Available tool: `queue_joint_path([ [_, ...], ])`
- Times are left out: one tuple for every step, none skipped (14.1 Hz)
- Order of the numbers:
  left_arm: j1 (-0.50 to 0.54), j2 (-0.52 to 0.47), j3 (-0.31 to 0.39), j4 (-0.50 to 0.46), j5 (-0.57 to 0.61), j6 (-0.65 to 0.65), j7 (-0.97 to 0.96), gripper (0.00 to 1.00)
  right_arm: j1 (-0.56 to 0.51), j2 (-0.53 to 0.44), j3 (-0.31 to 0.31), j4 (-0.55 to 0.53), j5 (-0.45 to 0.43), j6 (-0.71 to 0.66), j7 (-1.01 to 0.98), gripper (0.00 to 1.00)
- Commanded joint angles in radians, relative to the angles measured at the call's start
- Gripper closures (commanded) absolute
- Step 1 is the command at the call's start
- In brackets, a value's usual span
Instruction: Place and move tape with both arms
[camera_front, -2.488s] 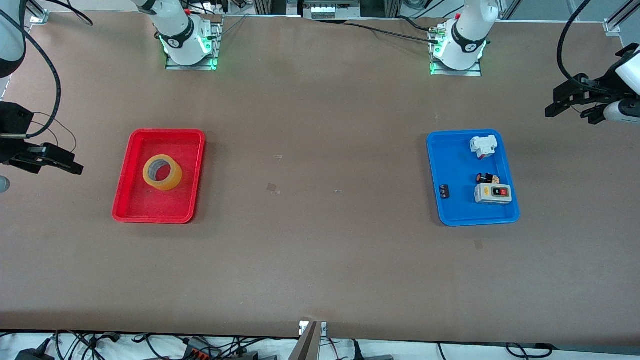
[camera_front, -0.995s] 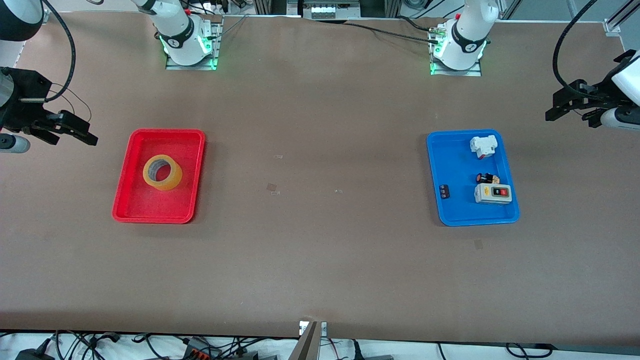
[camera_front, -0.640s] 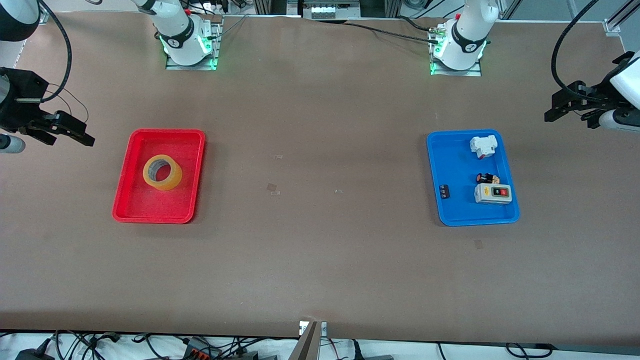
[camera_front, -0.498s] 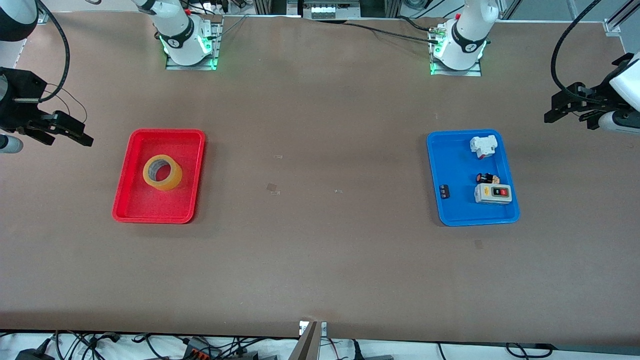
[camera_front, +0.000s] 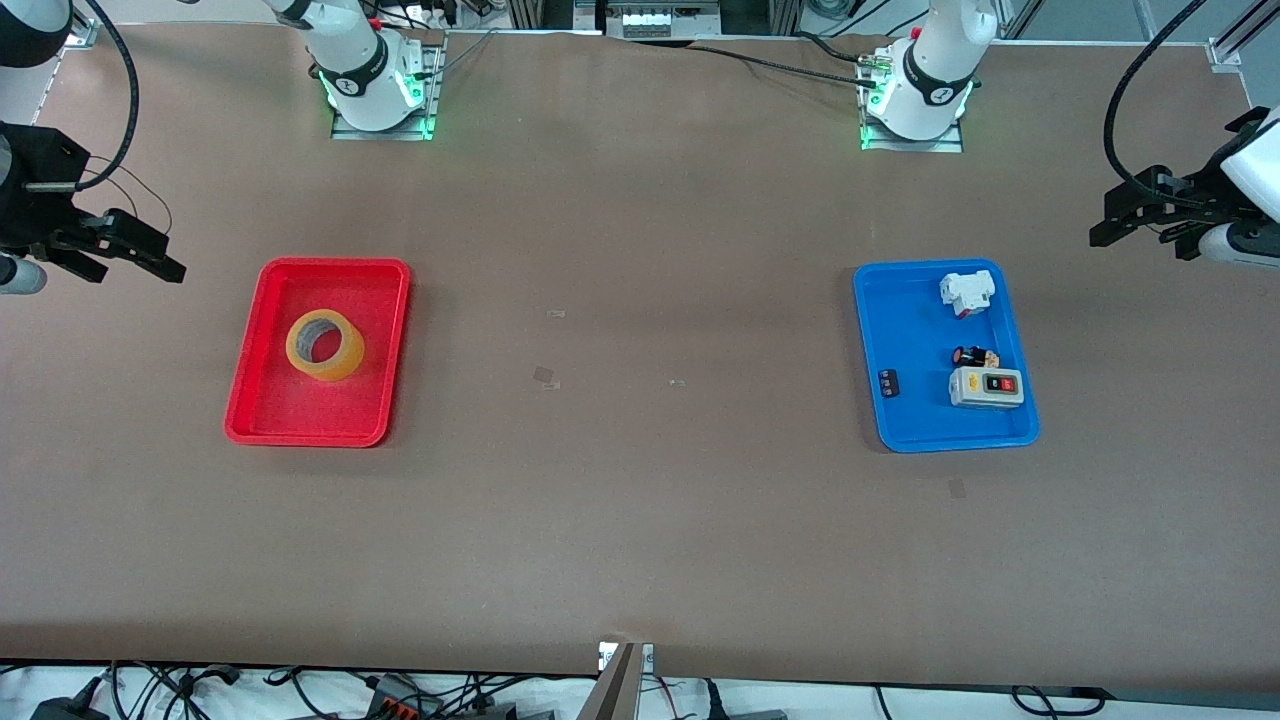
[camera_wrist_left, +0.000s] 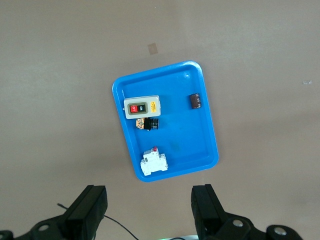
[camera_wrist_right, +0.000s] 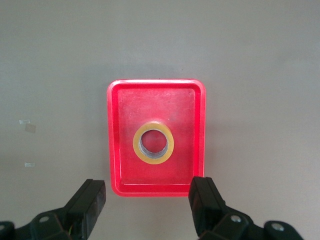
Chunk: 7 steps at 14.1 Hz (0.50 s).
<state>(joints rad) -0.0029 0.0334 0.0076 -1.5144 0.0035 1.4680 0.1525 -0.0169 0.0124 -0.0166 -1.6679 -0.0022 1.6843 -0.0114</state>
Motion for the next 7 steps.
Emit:
queue_joint_path([
  [0.001,0.013,-0.001,0.031,0.006,-0.008,0.004,0.00,-0.025,-0.028,0.015,-0.023,0.008,-0.005,-0.025,0.00],
  [0.000,0.013,-0.001,0.031,0.006,-0.008,0.004,0.00,-0.025,-0.029,0.015,-0.023,0.007,-0.005,-0.015,0.00],
  [0.001,0.013,-0.001,0.031,0.003,-0.006,0.004,0.00,-0.025,-0.029,0.015,-0.023,0.007,-0.006,-0.015,0.00],
  [0.001,0.014,0.000,0.031,-0.011,-0.006,0.004,0.00,-0.025,-0.034,0.015,-0.023,0.005,-0.011,-0.015,0.00],
  [0.001,0.014,0.000,0.031,-0.011,-0.006,0.004,0.00,-0.023,-0.035,0.015,-0.023,0.002,-0.014,-0.015,0.00],
  [0.001,0.014,0.000,0.031,-0.011,-0.006,0.004,0.00,-0.022,-0.035,0.017,-0.023,0.002,-0.015,-0.013,0.00],
  [0.001,0.014,0.000,0.031,-0.011,-0.006,0.004,0.00,-0.021,-0.035,0.017,-0.023,0.002,-0.015,-0.015,0.00],
])
